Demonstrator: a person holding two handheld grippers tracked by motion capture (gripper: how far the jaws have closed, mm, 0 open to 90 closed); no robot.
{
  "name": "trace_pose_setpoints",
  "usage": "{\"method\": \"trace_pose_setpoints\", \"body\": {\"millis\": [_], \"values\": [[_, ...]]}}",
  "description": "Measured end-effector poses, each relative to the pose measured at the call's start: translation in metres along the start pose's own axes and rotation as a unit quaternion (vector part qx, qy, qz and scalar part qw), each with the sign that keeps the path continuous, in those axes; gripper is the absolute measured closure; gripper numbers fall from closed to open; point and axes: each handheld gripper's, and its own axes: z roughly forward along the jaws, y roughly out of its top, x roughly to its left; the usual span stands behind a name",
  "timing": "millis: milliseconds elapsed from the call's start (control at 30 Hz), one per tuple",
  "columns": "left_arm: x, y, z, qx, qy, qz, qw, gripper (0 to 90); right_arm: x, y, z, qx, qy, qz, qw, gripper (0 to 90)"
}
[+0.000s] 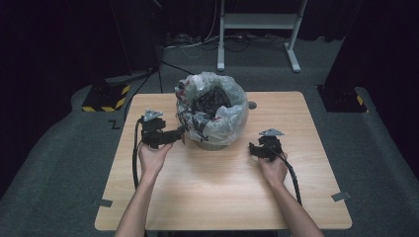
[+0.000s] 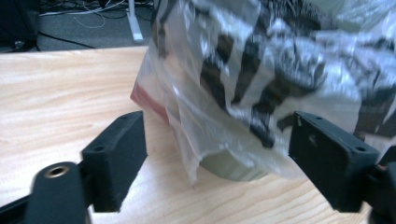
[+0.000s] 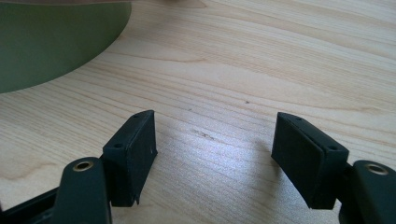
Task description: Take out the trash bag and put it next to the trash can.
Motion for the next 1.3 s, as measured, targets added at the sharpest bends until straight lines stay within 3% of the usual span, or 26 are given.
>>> {"method": "trace_pose_setpoints", "body": {"millis": [100,333,567,867,967,1100,1300], "values": [[-0.001,0.011,-0.001,-0.002,0.012,0.015,0.9998,24.5,0.000,0.000,0.000,0.001,0.006,0.004,1.0000,30.9],[-0.002,0.035,-0.001,-0.011,0.009,0.015,0.9998,25.9,-0.001,0.000,0.000,0.002,0.007,0.005,1.0000,30.9],[-0.005,0.069,0.020,-0.006,0.032,0.016,0.9993,25.7,0.000,0.000,0.000,0.001,0.005,-0.002,1.0000,30.9],[-0.009,0.080,0.046,0.004,0.033,0.007,0.9994,28.8,0.000,0.000,0.000,0.003,0.010,0.006,0.9999,30.8],[-0.010,0.082,0.054,-0.001,0.040,0.006,0.9992,34.6,-0.001,0.000,0.000,0.003,0.012,0.007,0.9999,30.9],[-0.012,0.083,0.057,-0.017,0.039,0.010,0.9990,57.4,-0.002,0.000,0.001,0.002,0.015,0.008,0.9999,31.0],[-0.012,0.084,0.064,-0.005,0.045,0.012,0.9989,75.0,-0.003,0.000,0.000,0.004,0.020,0.005,0.9998,30.2]]}}
